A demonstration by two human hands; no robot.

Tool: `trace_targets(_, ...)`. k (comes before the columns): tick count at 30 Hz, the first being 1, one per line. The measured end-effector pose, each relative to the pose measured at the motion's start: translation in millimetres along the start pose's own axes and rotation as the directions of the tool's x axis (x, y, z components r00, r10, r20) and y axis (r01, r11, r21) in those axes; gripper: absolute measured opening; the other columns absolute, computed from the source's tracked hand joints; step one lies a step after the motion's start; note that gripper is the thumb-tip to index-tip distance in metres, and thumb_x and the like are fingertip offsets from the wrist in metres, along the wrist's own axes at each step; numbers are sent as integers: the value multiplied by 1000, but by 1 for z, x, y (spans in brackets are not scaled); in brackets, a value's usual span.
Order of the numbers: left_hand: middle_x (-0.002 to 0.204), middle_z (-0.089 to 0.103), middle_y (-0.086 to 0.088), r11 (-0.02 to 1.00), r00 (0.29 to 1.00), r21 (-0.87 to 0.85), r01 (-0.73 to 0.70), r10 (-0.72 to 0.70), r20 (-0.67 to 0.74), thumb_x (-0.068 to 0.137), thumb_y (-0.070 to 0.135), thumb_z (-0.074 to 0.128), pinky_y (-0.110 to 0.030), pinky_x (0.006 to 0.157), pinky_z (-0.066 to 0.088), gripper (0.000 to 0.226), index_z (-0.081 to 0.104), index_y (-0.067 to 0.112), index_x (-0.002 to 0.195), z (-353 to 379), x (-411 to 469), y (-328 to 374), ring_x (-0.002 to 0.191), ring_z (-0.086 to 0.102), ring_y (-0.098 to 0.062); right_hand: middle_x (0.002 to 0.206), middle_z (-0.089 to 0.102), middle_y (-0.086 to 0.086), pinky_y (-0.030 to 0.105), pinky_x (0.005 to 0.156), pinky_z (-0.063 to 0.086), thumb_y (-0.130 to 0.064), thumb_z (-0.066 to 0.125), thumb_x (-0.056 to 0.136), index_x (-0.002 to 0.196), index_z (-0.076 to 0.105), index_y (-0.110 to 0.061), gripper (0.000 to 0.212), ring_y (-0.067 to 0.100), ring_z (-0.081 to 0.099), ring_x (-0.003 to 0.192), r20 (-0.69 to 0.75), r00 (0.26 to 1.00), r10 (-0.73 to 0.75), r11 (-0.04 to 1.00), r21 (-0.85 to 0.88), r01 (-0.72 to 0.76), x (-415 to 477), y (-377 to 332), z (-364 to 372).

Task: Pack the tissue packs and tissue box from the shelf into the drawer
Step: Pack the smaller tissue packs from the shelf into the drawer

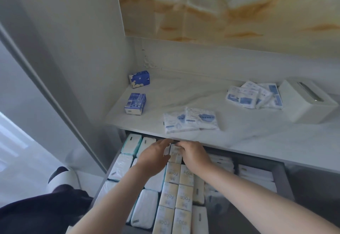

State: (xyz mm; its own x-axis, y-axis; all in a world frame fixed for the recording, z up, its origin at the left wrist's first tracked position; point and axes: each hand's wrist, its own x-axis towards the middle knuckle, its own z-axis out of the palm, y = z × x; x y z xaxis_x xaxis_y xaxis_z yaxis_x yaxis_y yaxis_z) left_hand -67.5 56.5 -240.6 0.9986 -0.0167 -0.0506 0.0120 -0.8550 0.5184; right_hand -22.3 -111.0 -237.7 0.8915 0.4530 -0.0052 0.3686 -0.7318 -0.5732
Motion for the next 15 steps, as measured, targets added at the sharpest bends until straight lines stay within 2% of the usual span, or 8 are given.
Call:
trace_targets(3, 140, 50, 4, 998, 999, 60, 6, -8, 38, 94, 27, 58, -31, 98, 46, 58, 35, 34, 148, 4, 0, -3, 124, 49, -16, 129, 64, 5, 28, 104, 44, -4, 45, 99, 135, 59, -16, 41, 22, 58, 121, 75, 997, 14, 998, -56, -10, -1, -1, 1)
trace_targets(5, 144, 47, 3, 995, 999, 104, 2, -8, 54, 95, 29, 57, -33, 103, 43, 61, 33, 28, 151, 8, 1, -5, 130, 42, -16, 146, 49, 10, 24, 110, 31, 0, 41, 99, 149, 40, -9, 51, 23, 44, 136, 152, 988, 15, 995, -102, 1, -3, -2, 2)
trace_targets(7, 146, 44, 4, 990, 998, 141, -26, 17, 63, 95, 32, 55, -33, 105, 41, 63, 30, 26, 152, 10, 3, -6, 134, 37, -17, 155, 38, 8, 25, 113, 27, 1, 41, 98, 155, 29, -10, 59, 22, 36, 142, 156, 987, 21, 992, -129, -1, -5, -3, 5)
trace_targets(9, 148, 43, 6, 984, 997, 169, -58, 47, 63, 96, 34, 54, -34, 105, 41, 61, 29, 28, 152, 11, 3, -7, 134, 36, -17, 156, 37, 7, 30, 113, 32, 1, 43, 97, 155, 29, -12, 61, 23, 38, 141, 147, 989, 19, 982, -187, 9, -6, -2, 5)
trace_targets(13, 148, 39, 6, 956, 990, 275, -97, 63, 127, 97, 41, 49, -36, 108, 37, 53, 39, 29, 148, 12, 3, -6, 135, 33, -17, 162, 26, 7, 39, 112, 37, 0, 43, 95, 154, 33, -17, 62, 29, 37, 142, 270, 962, 42, 957, -288, 39, -11, 0, 2)
trace_targets(15, 144, 42, 7, 953, 990, 288, -92, 58, 126, 97, 42, 49, -35, 106, 39, 48, 45, 28, 143, 11, 5, -3, 132, 37, -16, 158, 34, 6, 41, 110, 40, 0, 42, 94, 149, 42, -18, 59, 31, 40, 140, 276, 960, 40, 957, -286, 43, -9, 4, -2)
